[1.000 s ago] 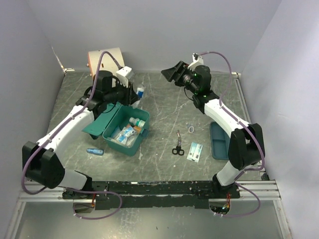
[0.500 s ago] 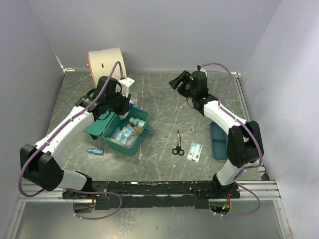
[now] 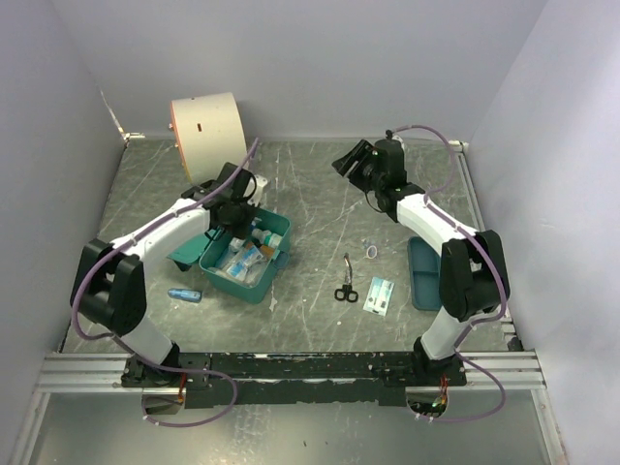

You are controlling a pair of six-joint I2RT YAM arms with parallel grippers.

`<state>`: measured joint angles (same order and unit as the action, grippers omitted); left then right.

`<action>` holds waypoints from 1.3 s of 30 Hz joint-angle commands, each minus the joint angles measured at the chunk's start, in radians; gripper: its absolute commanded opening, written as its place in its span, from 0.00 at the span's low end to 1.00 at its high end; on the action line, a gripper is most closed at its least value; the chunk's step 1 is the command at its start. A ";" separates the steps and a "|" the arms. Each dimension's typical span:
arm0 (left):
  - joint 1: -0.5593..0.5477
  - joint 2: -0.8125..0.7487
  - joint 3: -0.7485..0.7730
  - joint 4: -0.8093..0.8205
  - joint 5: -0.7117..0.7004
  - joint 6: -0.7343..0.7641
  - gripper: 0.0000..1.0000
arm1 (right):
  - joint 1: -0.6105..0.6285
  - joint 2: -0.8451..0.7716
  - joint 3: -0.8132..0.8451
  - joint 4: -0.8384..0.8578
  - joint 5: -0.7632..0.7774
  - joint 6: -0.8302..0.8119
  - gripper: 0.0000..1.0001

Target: Organize the medicine kit

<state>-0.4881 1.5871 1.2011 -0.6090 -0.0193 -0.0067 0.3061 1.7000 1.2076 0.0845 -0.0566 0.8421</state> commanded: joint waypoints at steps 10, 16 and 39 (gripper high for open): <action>-0.025 0.087 0.014 0.046 -0.161 -0.088 0.15 | -0.023 0.058 -0.011 0.081 -0.083 0.019 0.58; -0.043 0.146 0.025 0.085 -0.228 -0.102 0.15 | -0.027 0.074 -0.002 0.075 -0.093 0.020 0.58; -0.048 0.222 0.038 0.109 -0.191 -0.048 0.37 | -0.036 0.086 0.004 0.070 -0.107 0.023 0.57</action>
<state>-0.5274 1.8172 1.2034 -0.5205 -0.2314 -0.0608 0.2764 1.7710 1.1976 0.1375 -0.1577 0.8589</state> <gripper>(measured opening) 0.342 0.577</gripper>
